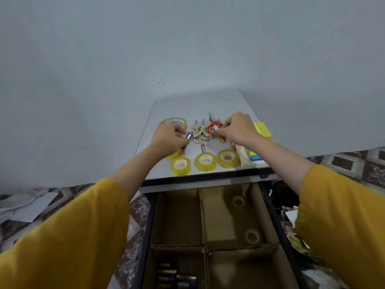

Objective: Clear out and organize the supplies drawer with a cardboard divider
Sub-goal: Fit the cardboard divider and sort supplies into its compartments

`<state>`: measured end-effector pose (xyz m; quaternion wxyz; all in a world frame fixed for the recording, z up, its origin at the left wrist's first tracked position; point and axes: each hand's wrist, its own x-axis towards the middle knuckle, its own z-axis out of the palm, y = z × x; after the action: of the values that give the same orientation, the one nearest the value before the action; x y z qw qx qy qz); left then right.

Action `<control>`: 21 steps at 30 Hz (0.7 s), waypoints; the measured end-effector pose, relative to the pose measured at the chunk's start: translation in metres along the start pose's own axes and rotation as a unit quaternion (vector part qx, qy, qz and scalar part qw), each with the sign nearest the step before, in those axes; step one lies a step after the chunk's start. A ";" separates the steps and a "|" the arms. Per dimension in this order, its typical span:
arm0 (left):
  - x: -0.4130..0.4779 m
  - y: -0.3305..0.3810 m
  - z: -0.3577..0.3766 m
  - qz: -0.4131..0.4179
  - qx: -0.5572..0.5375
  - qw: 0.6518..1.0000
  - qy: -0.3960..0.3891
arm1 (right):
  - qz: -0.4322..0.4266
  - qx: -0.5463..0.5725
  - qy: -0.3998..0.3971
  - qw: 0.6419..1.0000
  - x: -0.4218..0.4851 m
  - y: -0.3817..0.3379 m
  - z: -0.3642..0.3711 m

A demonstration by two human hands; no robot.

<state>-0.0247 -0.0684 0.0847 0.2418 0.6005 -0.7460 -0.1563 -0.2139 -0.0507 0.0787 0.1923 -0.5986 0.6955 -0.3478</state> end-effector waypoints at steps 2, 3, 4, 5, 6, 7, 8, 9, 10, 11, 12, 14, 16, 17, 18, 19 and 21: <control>-0.016 0.003 -0.011 -0.003 -0.045 0.999 0.015 | -0.018 0.041 0.005 0.999 -0.014 -0.007 -0.009; -0.030 0.003 -0.015 -0.004 -0.071 0.997 0.020 | -0.019 0.062 -0.001 0.998 -0.025 -0.010 -0.011; -0.038 0.007 -0.021 0.003 -0.092 0.995 0.024 | -0.014 0.087 -0.011 0.996 -0.033 -0.015 -0.015; -0.055 0.006 -0.024 0.012 -0.109 0.994 0.021 | -0.009 0.108 -0.032 0.994 -0.047 -0.017 -0.014; -0.067 0.007 -0.029 0.027 -0.126 0.992 0.017 | -0.008 0.130 -0.050 0.990 -0.058 -0.019 -0.015; -0.083 0.007 -0.032 0.043 -0.134 0.990 0.005 | -0.009 0.147 -0.067 0.987 -0.071 -0.020 -0.014; -0.101 0.006 -0.035 0.055 -0.136 0.989 -0.013 | -0.008 0.158 -0.082 0.984 -0.086 -0.020 -0.012; -0.119 0.003 -0.035 0.065 -0.133 0.988 -0.038 | -0.007 0.164 -0.099 0.981 -0.102 -0.018 -0.009; -0.137 -0.001 -0.034 0.074 -0.133 0.986 -0.073 | -0.009 0.166 -0.122 0.978 -0.116 -0.016 -0.006; -0.154 -0.007 -0.032 0.079 -0.135 0.981 -0.115 | -0.008 0.166 -0.152 0.974 -0.131 -0.012 0.001; -0.169 -0.013 -0.028 0.081 -0.131 0.975 -0.163 | -0.006 0.159 -0.182 0.970 -0.143 -0.006 0.007; -0.191 -0.031 -0.013 0.074 -0.082 0.960 -0.258 | 0.009 0.131 -0.230 0.964 -0.164 0.006 0.026; -0.203 -0.050 0.009 0.064 -0.011 0.941 -0.332 | 0.032 0.106 -0.253 0.961 -0.174 0.020 0.045; -0.207 -0.060 0.021 0.058 0.017 0.931 -0.360 | 0.046 0.102 -0.262 0.959 -0.176 0.026 0.054; -0.210 -0.069 0.034 0.051 0.038 0.922 -0.381 | 0.060 0.105 -0.269 0.956 -0.175 0.032 0.064; -0.212 -0.077 0.046 0.046 0.055 0.917 -0.394 | 0.071 0.109 -0.273 0.953 -0.173 0.036 0.070; -0.212 -0.090 0.067 0.051 0.088 0.913 -0.395 | 0.085 0.121 -0.279 0.949 -0.169 0.042 0.081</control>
<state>0.0471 0.1127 -0.0551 -0.1187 0.4703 -0.8209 -0.3014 -0.1527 0.0939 -0.0314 0.4785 -0.5826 0.6152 -0.2306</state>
